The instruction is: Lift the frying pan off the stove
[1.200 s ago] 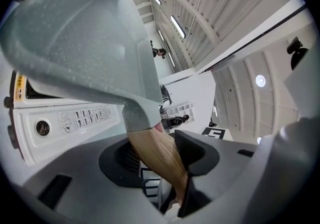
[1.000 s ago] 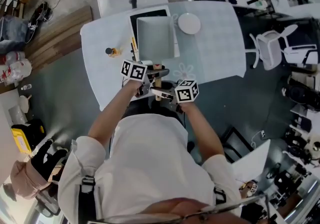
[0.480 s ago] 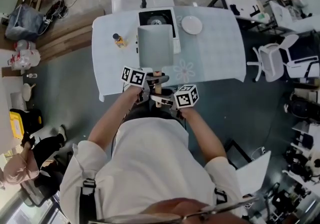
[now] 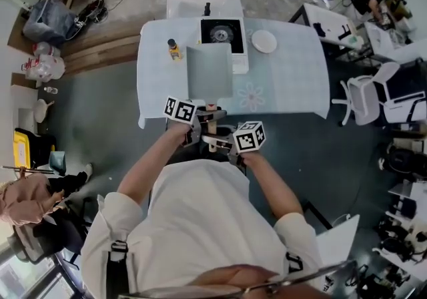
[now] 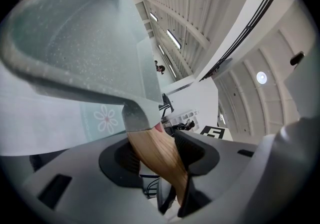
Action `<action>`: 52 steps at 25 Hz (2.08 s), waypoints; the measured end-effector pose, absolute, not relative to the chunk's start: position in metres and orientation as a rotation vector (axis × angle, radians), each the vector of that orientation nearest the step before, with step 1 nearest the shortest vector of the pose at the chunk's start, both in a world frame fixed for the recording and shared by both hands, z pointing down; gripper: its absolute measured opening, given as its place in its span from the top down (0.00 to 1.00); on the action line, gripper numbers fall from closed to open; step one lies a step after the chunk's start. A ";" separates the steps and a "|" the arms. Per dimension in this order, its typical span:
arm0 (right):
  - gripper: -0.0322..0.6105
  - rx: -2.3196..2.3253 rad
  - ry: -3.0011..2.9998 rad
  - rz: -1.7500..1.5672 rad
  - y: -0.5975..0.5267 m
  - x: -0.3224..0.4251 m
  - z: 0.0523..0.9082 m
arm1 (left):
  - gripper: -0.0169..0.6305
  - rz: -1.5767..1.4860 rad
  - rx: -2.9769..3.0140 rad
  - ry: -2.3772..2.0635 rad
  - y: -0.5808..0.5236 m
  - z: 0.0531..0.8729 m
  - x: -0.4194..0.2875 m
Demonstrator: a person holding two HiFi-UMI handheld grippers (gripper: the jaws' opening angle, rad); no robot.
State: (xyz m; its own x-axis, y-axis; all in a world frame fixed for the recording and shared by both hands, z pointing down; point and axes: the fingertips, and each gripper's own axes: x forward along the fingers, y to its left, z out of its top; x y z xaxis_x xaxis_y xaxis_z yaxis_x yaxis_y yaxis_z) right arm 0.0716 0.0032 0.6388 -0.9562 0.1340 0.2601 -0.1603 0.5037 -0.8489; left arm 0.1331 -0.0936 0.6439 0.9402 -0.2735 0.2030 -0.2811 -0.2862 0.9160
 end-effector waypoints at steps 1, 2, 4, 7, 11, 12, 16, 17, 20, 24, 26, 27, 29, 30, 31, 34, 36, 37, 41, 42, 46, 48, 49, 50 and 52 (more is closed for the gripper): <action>0.68 0.016 -2.460 1.429 0.004 0.070 0.635 | 0.64 0.005 1.879 -0.407 -0.093 0.641 0.132; 0.68 0.011 -2.464 1.427 0.006 0.068 0.631 | 0.64 0.001 1.878 -0.408 -0.091 0.637 0.130; 0.68 0.005 -2.468 1.423 0.014 0.060 0.626 | 0.64 -0.003 1.881 -0.409 -0.083 0.632 0.122; 0.68 0.000 -2.474 1.416 0.018 0.056 0.620 | 0.64 0.005 1.889 -0.412 -0.078 0.625 0.118; 0.68 0.005 -2.487 1.402 0.039 0.028 0.613 | 0.64 0.018 1.900 -0.398 -0.057 0.617 0.092; 0.68 0.009 -2.493 1.401 0.047 0.015 0.611 | 0.64 0.022 1.905 -0.393 -0.049 0.616 0.080; 0.67 0.033 -2.509 1.405 0.064 -0.020 0.605 | 0.64 0.062 1.921 -0.375 -0.030 0.613 0.050; 0.67 0.041 -2.510 1.403 0.067 -0.025 0.605 | 0.64 0.073 1.925 -0.370 -0.027 0.612 0.046; 0.67 0.059 -2.521 1.405 0.075 -0.039 0.601 | 0.64 0.103 1.936 -0.351 -0.016 0.608 0.034; 0.67 0.078 -2.545 1.396 0.084 -0.056 0.595 | 0.64 0.111 1.952 -0.319 -0.006 0.601 0.019; 0.67 0.084 -2.548 1.390 0.087 -0.061 0.594 | 0.64 0.110 1.955 -0.309 -0.002 0.598 0.015; 0.67 0.086 -2.546 1.389 0.088 -0.062 0.593 | 0.64 0.110 1.955 -0.305 -0.001 0.598 0.014; 0.67 0.087 -2.545 1.388 0.089 -0.063 0.591 | 0.64 0.108 1.953 -0.298 0.000 0.596 0.013; 0.67 0.086 -2.547 1.388 0.089 -0.064 0.590 | 0.64 0.107 1.953 -0.295 0.000 0.594 0.012; 0.67 0.086 -2.549 1.388 0.089 -0.065 0.589 | 0.64 0.106 1.955 -0.292 0.000 0.593 0.011; 0.67 0.084 -2.553 1.376 0.090 -0.067 0.587 | 0.64 0.105 1.964 -0.288 0.001 0.590 0.009; 0.67 0.080 -2.557 1.371 0.090 -0.069 0.585 | 0.64 0.102 1.967 -0.289 0.001 0.588 0.007; 0.67 0.078 -2.558 1.371 0.089 -0.070 0.583 | 0.64 0.101 1.967 -0.290 0.000 0.586 0.007; 0.67 0.074 -2.562 1.367 0.085 -0.067 0.580 | 0.64 0.099 1.971 -0.296 -0.004 0.584 0.010; 0.67 0.072 -2.562 1.367 0.084 -0.066 0.580 | 0.64 0.099 1.972 -0.298 -0.005 0.584 0.011; 0.67 0.061 -2.560 1.363 0.083 -0.065 0.581 | 0.64 0.092 1.973 -0.303 -0.006 0.584 0.011; 0.67 0.058 -2.560 1.359 0.084 -0.064 0.581 | 0.64 0.093 1.974 -0.306 -0.006 0.584 0.012; 0.67 0.056 -2.561 1.358 0.084 -0.063 0.581 | 0.64 0.093 1.974 -0.306 -0.006 0.584 0.013; 0.67 0.053 -2.562 1.359 0.084 -0.063 0.580 | 0.64 0.093 1.973 -0.306 -0.006 0.584 0.014; 0.67 0.050 -2.565 1.357 0.083 -0.064 0.579 | 0.64 0.092 1.975 -0.307 -0.007 0.583 0.014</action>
State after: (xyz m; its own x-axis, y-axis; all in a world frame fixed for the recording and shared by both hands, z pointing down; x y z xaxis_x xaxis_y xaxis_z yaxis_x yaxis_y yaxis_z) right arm -0.0637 0.0833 0.5794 -0.9709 0.0807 0.2256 -0.1411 0.5683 -0.8106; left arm 0.0135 -0.0066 0.5828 0.9637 -0.1724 0.2039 -0.2563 -0.3832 0.8874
